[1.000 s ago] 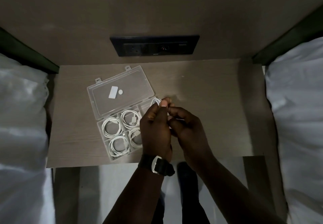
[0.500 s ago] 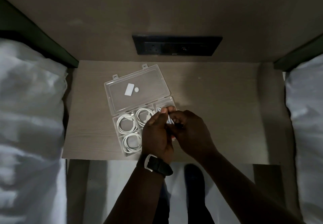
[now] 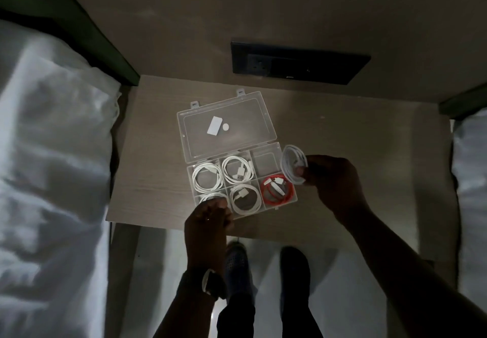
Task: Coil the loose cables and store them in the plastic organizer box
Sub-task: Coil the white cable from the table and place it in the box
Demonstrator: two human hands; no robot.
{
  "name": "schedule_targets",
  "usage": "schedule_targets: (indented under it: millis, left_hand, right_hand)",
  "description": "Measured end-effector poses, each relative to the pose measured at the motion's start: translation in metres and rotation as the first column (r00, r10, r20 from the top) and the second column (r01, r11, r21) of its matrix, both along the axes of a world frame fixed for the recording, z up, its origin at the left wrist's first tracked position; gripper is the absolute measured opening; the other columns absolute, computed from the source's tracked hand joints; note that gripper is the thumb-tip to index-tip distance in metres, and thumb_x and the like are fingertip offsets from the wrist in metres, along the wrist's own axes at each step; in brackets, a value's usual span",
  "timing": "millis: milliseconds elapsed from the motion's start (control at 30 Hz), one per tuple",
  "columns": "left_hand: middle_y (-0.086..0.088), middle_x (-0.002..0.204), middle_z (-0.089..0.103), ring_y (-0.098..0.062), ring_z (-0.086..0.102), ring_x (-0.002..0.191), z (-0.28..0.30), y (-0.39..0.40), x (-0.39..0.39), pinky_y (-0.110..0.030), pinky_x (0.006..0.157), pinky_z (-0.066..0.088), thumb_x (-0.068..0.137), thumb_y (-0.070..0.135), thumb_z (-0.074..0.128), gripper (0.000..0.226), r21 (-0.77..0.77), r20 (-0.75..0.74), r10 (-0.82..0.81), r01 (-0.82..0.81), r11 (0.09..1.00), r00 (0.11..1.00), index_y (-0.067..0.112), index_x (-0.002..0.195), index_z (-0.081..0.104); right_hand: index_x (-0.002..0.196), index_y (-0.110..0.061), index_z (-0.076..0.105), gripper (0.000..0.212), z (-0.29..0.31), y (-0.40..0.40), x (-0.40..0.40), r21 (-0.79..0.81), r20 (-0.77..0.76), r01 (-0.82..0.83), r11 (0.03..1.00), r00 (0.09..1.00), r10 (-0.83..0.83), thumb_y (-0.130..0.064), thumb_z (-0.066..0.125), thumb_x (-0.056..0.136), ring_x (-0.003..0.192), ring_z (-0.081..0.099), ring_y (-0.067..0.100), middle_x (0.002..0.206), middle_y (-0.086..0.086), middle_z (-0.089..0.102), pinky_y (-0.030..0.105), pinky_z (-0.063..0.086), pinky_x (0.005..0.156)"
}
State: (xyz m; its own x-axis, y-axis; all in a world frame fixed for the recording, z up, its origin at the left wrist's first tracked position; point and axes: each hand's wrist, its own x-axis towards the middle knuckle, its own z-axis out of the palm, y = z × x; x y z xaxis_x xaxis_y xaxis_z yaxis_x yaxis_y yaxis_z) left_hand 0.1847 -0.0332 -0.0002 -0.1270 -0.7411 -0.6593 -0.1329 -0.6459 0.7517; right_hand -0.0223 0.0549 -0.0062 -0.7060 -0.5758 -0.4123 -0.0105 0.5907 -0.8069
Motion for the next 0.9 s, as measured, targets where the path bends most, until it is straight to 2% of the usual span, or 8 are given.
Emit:
schedule_targets:
  millis: [133, 267, 333, 400, 533, 667, 800, 900]
  left_hand:
    - [0.004, 0.068, 0.069, -0.020, 0.061, 0.067, -0.022, -0.011, 0.004, -0.028, 0.058, 0.051, 0.086, -0.002, 0.060, 0.028, -0.134, 0.090, -0.166, 0.177, 0.975, 0.982, 0.020, 0.074, 0.071]
    - [-0.011, 0.092, 0.069, -0.028, 0.064, 0.084, -0.034, -0.031, -0.028, -0.043, 0.078, 0.052, 0.086, 0.000, 0.064, 0.016, -0.406, 0.189, -0.354, 0.401, 0.821, 0.916, 0.009, 0.097, 0.070]
    - [-0.008, 0.100, 0.066, -0.024, 0.064, 0.088, -0.041, -0.040, -0.046, -0.038, 0.080, 0.054, 0.084, 0.003, 0.068, 0.028, -0.553, 0.382, -0.414, 0.563, 0.614, 0.826, 0.012, 0.111, 0.068]
    - [-0.010, 0.105, 0.061, -0.020, 0.061, 0.083, -0.045, -0.044, -0.061, -0.033, 0.075, 0.053, 0.079, 0.004, 0.071, 0.046, -0.567, 0.462, -0.506, 0.681, 0.464, 0.729, 0.013, 0.123, 0.062]
    - [-0.014, 0.117, 0.052, -0.023, 0.059, 0.087, -0.054, -0.041, -0.074, -0.035, 0.079, 0.051, 0.078, 0.001, 0.068, 0.064, -0.484, 0.549, -0.601, 0.807, 0.338, 0.581, 0.012, 0.139, 0.049]
    - [-0.011, 0.121, 0.055, -0.030, 0.061, 0.097, -0.058, -0.041, -0.073, -0.034, 0.073, 0.046, 0.078, 0.003, 0.064, 0.065, -0.501, 0.605, -0.545, 0.809, 0.307, 0.581, 0.014, 0.140, 0.046]
    - [-0.010, 0.126, 0.054, -0.025, 0.059, 0.103, -0.060, -0.041, -0.073, -0.031, 0.077, 0.045, 0.079, 0.004, 0.067, 0.075, -0.510, 0.572, -0.552, 0.790, 0.341, 0.607, 0.017, 0.146, 0.036]
    - [-0.011, 0.130, 0.051, -0.030, 0.060, 0.104, -0.062, -0.045, -0.074, -0.033, 0.080, 0.047, 0.080, 0.005, 0.068, 0.070, -0.498, 0.587, -0.561, 0.807, 0.319, 0.584, 0.013, 0.144, 0.039]
  right_hand:
    - [0.086, -0.019, 0.078, 0.015, -0.008, -0.014, -0.003, -0.044, 0.215, 0.110, 0.993, 0.972, -0.098, -0.006, 0.076, 0.079, 0.087, 0.072, 0.040, 0.088, 0.018, 0.076, 0.059, 0.056, 0.085]
    - [0.090, -0.006, 0.076, 0.012, -0.015, -0.041, -0.006, 0.013, 0.275, 0.025, 1.000, 0.961, -0.028, -0.006, 0.077, 0.078, 0.090, 0.069, 0.046, 0.090, 0.024, 0.074, 0.059, 0.055, 0.087]
    - [0.087, -0.015, 0.077, 0.010, -0.019, -0.051, -0.005, 0.077, 0.200, -0.066, 0.995, 0.979, 0.050, -0.012, 0.078, 0.077, 0.084, 0.072, 0.033, 0.089, 0.015, 0.076, 0.052, 0.057, 0.086]
    - [0.087, -0.022, 0.077, 0.009, -0.024, -0.060, -0.005, 0.169, 0.050, -0.170, 0.971, 0.985, 0.163, -0.020, 0.077, 0.079, 0.083, 0.072, 0.022, 0.091, 0.007, 0.078, 0.041, 0.058, 0.080]
    - [0.092, -0.018, 0.078, 0.016, -0.030, -0.071, -0.009, 0.373, -0.213, -0.312, 0.874, 0.888, 0.408, -0.028, 0.075, 0.079, 0.088, 0.070, 0.020, 0.098, 0.004, 0.077, 0.025, 0.046, 0.070]
    - [0.093, -0.013, 0.074, 0.019, -0.034, -0.074, -0.006, 0.474, -0.361, -0.380, 0.794, 0.739, 0.569, -0.029, 0.072, 0.083, 0.098, 0.066, 0.027, 0.107, 0.007, 0.069, 0.031, 0.047, 0.080]
    - [0.093, -0.010, 0.071, 0.014, -0.036, -0.076, -0.004, 0.476, -0.402, -0.358, 0.803, 0.724, 0.561, -0.019, 0.074, 0.084, 0.087, 0.065, 0.027, 0.114, 0.010, 0.052, 0.031, 0.052, 0.076]
    - [0.100, -0.010, 0.069, 0.016, -0.039, -0.075, -0.006, 0.541, -0.395, -0.417, 0.730, 0.640, 0.659, -0.021, 0.066, 0.089, 0.096, 0.063, 0.030, 0.113, 0.012, 0.056, 0.032, 0.048, 0.080]
